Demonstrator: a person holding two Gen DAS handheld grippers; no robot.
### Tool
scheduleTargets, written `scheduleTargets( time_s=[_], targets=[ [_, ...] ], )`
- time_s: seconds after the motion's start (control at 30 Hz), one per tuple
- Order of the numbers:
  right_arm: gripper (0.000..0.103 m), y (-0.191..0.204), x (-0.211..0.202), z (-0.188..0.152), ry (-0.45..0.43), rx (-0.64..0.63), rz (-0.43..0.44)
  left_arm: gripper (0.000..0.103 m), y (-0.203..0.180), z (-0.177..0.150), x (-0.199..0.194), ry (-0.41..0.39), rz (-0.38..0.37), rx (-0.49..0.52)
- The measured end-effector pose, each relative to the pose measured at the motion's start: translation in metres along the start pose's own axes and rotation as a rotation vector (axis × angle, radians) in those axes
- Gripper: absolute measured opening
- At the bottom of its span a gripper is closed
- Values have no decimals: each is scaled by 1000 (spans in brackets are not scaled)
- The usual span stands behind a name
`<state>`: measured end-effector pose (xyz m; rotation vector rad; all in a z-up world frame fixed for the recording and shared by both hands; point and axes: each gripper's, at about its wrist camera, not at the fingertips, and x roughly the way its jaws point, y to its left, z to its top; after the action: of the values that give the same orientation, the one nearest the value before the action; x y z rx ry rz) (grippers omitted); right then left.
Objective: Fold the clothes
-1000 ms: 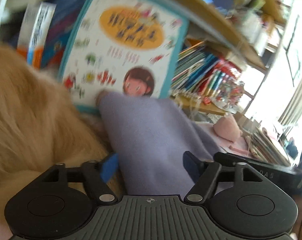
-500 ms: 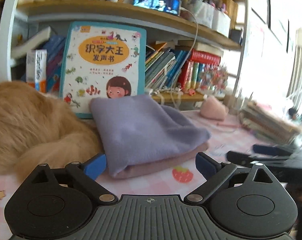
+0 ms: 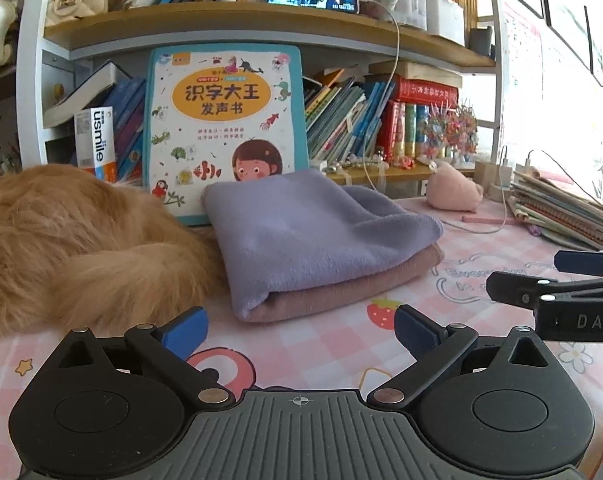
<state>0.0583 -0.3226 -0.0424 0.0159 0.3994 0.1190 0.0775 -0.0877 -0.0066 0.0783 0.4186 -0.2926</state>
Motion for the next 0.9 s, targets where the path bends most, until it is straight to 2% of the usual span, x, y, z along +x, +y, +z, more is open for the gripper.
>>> scheduleTargets(
  time_s=[0.4, 0.9],
  targets=[
    [100, 6, 3, 0, 19, -37, 2, 103, 3, 0, 3, 21, 5, -17],
    [100, -6, 8, 0, 51, 39, -5, 103, 9, 0, 11, 69, -4, -46]
  ],
)
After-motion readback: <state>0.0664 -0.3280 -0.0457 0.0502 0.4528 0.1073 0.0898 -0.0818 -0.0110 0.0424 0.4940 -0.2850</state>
